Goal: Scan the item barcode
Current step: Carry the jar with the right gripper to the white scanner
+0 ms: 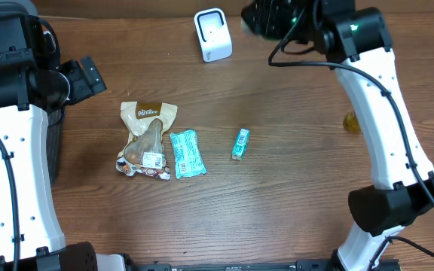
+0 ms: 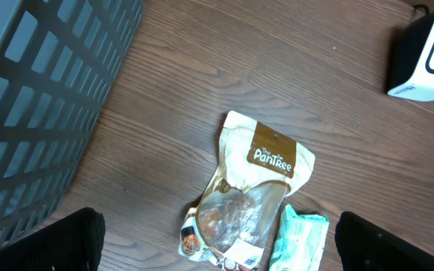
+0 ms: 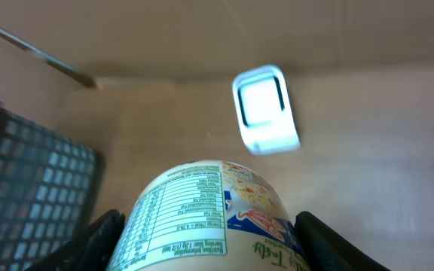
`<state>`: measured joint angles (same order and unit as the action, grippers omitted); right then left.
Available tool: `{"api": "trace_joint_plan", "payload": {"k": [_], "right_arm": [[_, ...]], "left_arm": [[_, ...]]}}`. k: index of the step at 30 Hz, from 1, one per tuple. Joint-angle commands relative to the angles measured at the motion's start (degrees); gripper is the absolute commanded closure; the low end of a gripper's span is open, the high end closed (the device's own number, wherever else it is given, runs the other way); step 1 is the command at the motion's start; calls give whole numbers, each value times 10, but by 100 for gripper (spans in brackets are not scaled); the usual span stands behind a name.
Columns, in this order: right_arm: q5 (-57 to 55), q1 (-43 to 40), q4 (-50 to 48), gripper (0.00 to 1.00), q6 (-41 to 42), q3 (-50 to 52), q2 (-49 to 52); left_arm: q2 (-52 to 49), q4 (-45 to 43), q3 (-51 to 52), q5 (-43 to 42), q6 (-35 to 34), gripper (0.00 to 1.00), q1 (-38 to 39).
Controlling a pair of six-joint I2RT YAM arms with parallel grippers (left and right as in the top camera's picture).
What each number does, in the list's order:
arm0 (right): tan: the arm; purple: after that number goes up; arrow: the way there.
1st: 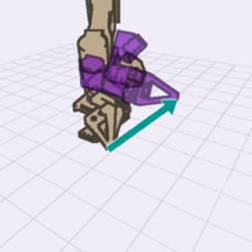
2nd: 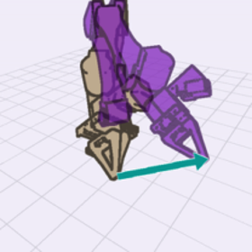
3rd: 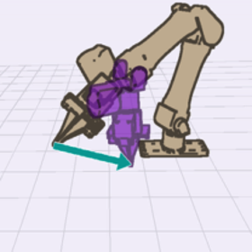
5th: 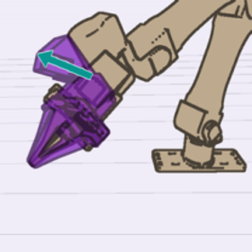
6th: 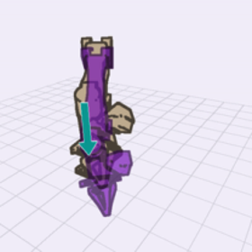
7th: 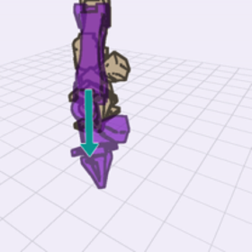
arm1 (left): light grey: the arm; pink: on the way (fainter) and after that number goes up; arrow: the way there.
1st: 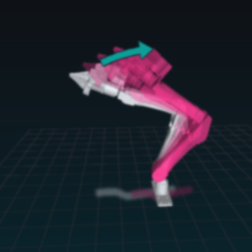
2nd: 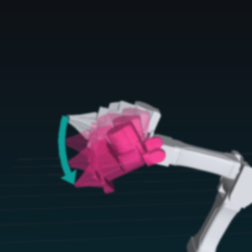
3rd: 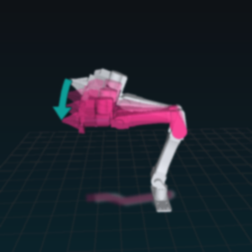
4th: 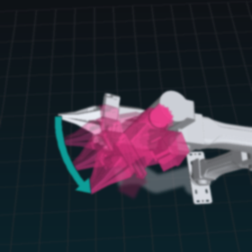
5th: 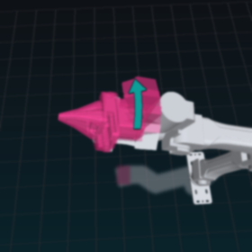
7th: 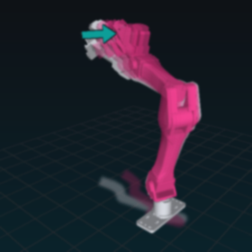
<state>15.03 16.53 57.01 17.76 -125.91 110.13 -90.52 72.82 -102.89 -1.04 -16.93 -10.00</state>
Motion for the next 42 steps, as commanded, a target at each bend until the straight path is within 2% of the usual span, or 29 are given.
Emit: {"api": "trace_joint_plan", "payload": {"k": [1,12,18,25,32,42], "right_arm": [[5,-2,-23,65,-20,-12,3],[4,28,-171,67,-31,0,125],[-66,47,-285,70,-28,0,199],[-80,50,-430,71,-28,0,273],[-120,50,-527,71,-28,0,316],[-120,53,-666,70,-28,0,392]], "left_arm": [[-1,0,-3,0,7,0,3],[-1,0,-3,0,7,0,3],[-1,0,-3,0,7,0,3],[-1,0,-3,0,7,0,3],[-1,0,-3,0,7,0,3],[-1,0,-3,0,7,0,3]]}}
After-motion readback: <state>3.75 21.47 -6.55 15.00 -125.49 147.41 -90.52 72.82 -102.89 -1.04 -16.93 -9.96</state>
